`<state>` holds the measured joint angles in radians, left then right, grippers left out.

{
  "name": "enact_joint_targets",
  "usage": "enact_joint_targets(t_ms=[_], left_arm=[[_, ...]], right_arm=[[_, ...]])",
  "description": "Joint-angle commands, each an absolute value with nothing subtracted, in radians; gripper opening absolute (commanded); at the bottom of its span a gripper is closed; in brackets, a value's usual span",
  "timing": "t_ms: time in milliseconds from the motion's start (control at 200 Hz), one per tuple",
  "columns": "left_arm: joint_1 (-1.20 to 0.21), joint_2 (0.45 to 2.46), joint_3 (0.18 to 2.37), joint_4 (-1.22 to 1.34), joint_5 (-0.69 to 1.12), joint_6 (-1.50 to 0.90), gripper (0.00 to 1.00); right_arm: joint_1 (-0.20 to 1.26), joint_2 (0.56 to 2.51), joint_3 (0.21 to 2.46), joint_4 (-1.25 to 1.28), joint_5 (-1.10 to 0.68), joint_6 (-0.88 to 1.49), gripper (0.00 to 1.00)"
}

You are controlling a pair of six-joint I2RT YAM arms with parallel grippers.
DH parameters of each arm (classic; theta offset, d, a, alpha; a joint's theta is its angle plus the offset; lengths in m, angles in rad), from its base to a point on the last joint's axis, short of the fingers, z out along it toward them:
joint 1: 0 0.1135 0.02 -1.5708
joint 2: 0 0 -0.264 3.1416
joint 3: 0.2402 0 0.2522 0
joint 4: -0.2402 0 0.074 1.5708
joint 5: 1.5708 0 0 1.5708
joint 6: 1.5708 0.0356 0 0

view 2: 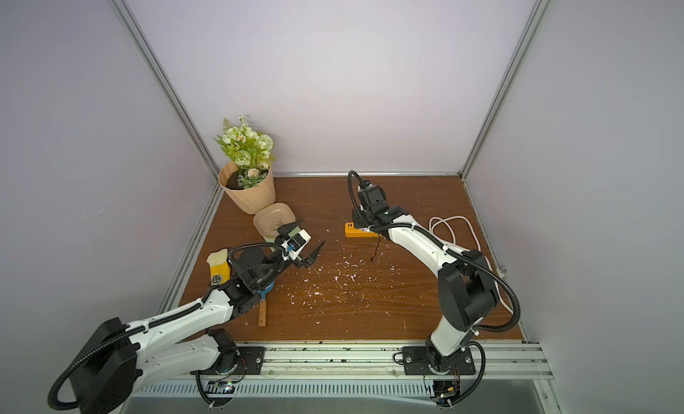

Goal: Charge the electronic scale
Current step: Insert the plug into the socket.

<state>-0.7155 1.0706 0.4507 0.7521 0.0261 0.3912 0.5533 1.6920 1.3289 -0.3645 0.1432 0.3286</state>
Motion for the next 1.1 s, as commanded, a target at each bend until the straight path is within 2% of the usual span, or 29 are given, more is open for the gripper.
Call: enact_joint_targets(t_ms=[0,265,776,1091], left_arm=[[-0.704,1.047,0.447,0.796,0.008,0.376,0.91],[-0.704,1.025,0.438,0.777,0.005,0.389,0.9],[-0.704,1.015,0.429,0.774,0.025,0.406,0.9],[-0.704,1.011,0.429,0.761,0.016,0.411,0.9]], right_arm=[[0.558,1.701,1.389,-0.386,0.25,0.392,0.08],[0.558,1.798,1.447,-0.409,0.245,0.433,0.08],[0.566,1.855,1.467,-0.466,0.328,0.482,0.05],[0.569,1.87,1.462,-0.445,0.247,0.497,0.06]])
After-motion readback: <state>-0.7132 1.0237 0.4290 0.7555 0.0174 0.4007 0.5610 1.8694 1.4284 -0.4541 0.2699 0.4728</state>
